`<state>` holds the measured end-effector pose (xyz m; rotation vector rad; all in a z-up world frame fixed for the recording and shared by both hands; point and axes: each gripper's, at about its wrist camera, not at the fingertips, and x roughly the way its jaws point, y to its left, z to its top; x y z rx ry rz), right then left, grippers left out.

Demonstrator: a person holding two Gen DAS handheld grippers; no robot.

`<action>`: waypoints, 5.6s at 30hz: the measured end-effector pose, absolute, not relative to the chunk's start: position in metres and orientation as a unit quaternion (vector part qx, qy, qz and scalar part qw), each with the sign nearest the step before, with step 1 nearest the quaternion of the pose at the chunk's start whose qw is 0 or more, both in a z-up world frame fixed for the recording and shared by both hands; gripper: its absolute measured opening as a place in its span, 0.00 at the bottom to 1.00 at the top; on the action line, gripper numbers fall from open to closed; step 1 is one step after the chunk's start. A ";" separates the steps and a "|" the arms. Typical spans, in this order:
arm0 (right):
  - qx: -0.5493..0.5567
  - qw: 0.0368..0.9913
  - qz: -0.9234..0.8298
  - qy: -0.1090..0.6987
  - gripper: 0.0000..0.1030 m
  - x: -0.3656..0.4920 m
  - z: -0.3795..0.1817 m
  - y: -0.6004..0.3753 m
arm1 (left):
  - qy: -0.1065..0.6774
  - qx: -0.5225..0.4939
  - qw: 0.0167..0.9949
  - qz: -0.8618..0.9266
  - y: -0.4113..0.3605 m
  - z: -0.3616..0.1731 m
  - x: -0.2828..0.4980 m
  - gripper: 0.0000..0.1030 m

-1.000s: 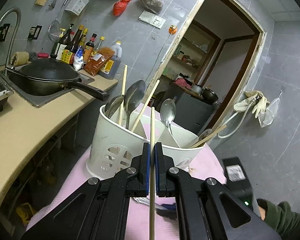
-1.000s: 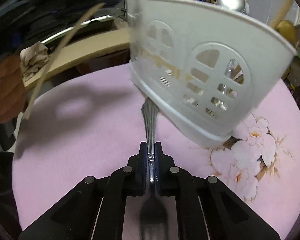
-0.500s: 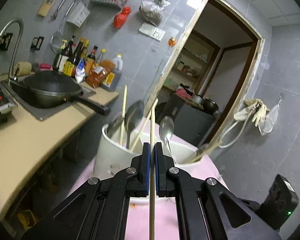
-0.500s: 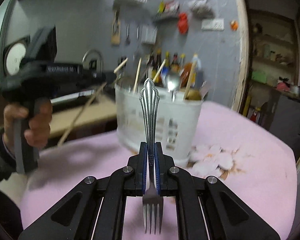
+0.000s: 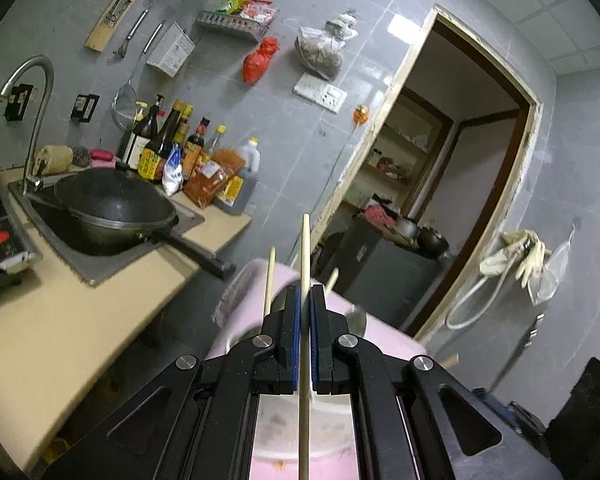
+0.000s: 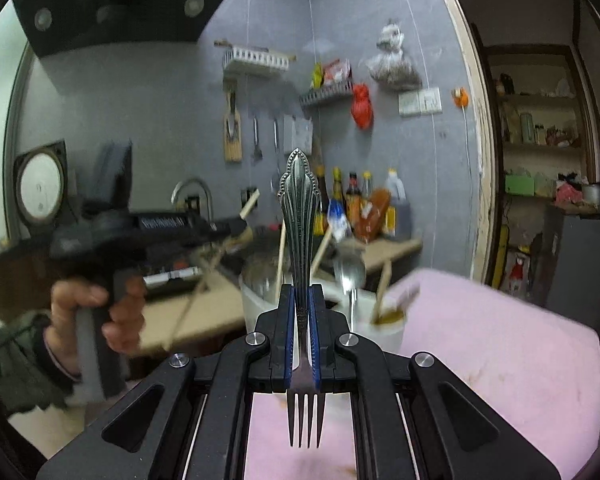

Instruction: Organize utensils

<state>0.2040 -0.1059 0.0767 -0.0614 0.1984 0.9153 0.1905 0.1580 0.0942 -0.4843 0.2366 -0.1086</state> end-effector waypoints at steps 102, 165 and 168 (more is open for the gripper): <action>0.003 0.989 0.116 0.096 1.00 0.079 0.022 -0.220 | 0.137 -0.058 0.988 -0.047 0.042 0.007 0.067 0.92; 0.003 0.988 0.117 0.102 1.00 0.079 0.018 -0.217 | 0.141 -0.063 0.987 -0.045 0.047 0.000 0.062 0.92; 0.003 0.988 0.118 0.104 1.00 0.078 0.017 -0.217 | 0.142 -0.069 0.986 -0.045 0.050 0.001 0.062 0.92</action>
